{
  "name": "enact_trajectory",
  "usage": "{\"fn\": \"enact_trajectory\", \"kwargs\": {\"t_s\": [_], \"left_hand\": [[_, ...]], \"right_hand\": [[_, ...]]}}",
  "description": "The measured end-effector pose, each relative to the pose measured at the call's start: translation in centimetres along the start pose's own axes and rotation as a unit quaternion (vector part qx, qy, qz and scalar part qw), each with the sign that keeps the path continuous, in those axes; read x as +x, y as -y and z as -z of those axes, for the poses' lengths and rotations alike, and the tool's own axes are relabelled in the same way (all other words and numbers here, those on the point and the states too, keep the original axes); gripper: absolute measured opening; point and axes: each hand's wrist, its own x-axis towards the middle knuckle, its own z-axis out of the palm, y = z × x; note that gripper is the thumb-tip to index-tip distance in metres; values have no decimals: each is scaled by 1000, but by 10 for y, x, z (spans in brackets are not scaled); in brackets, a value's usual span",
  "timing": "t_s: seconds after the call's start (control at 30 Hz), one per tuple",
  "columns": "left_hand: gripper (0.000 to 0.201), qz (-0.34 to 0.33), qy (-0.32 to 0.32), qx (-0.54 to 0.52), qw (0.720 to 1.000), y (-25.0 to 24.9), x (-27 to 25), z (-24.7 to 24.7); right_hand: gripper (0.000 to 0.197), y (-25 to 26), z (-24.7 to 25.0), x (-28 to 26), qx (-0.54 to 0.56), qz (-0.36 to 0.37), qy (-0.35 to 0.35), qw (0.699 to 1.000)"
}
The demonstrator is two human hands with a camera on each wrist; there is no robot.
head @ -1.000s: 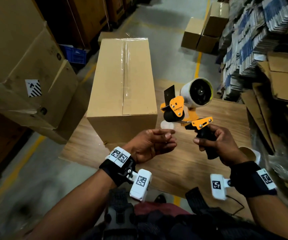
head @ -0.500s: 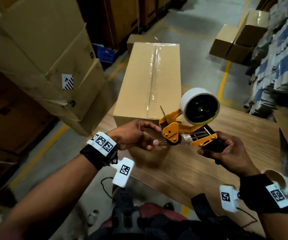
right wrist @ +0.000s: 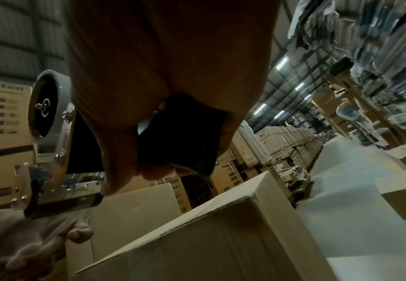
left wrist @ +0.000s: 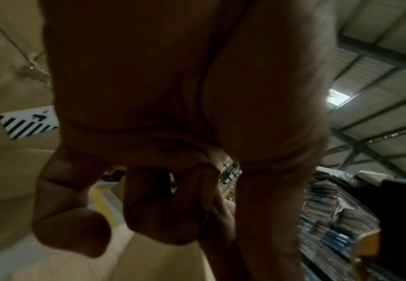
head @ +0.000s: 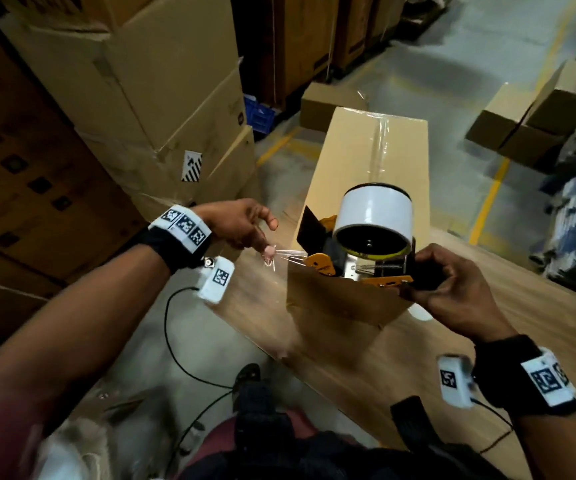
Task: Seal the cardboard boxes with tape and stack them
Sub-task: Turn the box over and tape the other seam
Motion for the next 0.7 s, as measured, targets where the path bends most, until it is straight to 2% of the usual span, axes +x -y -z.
{"fn": "enact_trajectory", "kwargs": {"t_s": [0.23, 0.37, 0.53, 0.7], "left_hand": [[43, -15, 20, 67, 997, 14, 41, 22], [41, -24, 19, 91, 995, 23, 60, 20], [45, -7, 44, 69, 997, 40, 78, 14], [29, -12, 36, 46, 998, 51, 95, 0]], "right_hand": [[38, 7, -17, 19, -28, -40, 14, 999], [39, 4, -20, 26, -61, -72, 25, 995], [39, 8, -24, 32, -100, -70, 43, 992], [39, 7, -23, 35, -104, -71, 48, 991]]}}
